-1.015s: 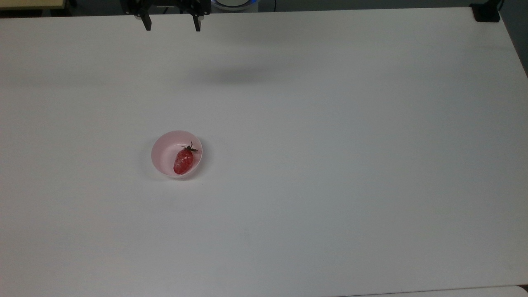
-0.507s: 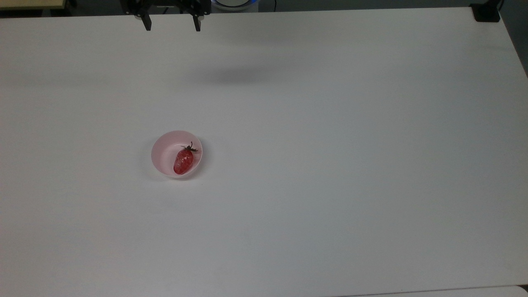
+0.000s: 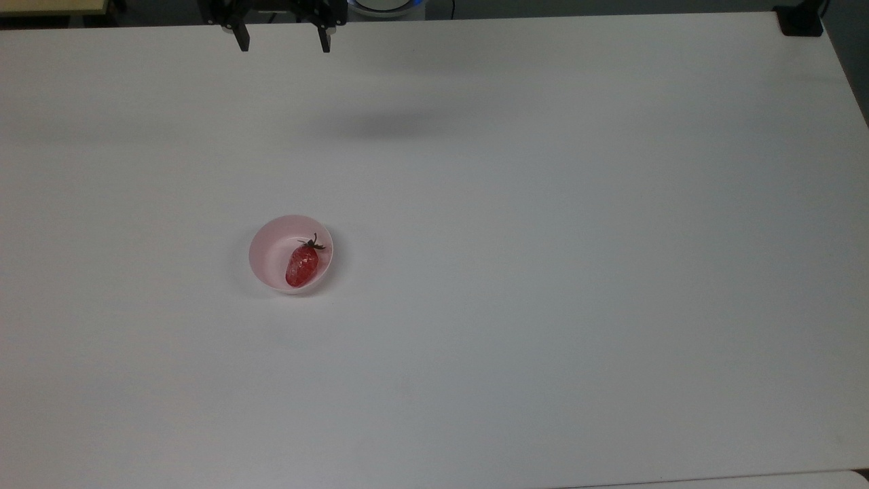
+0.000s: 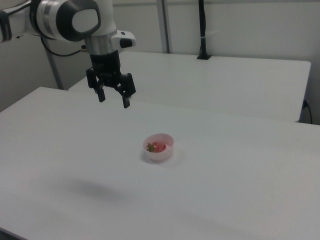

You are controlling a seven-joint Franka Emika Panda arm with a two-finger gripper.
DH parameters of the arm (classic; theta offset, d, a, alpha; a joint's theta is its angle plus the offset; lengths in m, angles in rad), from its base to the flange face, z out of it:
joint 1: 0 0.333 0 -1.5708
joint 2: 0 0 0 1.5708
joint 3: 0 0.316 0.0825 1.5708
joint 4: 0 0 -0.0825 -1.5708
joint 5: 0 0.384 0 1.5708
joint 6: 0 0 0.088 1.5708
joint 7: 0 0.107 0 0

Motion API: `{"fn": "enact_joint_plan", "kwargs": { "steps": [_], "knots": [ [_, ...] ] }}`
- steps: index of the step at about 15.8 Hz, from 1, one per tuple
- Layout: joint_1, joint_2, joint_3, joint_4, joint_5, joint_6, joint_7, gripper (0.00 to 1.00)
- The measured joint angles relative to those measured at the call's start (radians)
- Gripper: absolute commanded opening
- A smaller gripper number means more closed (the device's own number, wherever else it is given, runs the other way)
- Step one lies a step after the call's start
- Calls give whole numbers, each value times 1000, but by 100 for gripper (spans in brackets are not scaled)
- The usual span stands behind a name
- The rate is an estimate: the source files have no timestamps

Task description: Pick up strawberry from bowl

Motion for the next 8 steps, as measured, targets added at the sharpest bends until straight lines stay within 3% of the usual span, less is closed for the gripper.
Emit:
{"fn": "enact_joint_plan", "kwargs": {
  "steps": [4, 8],
  "knots": [
    [0, 66, 1, 38, 0, 12, 0, 100],
    [0, 209, 2, 106, 0, 111, 0, 100]
  ]
}}
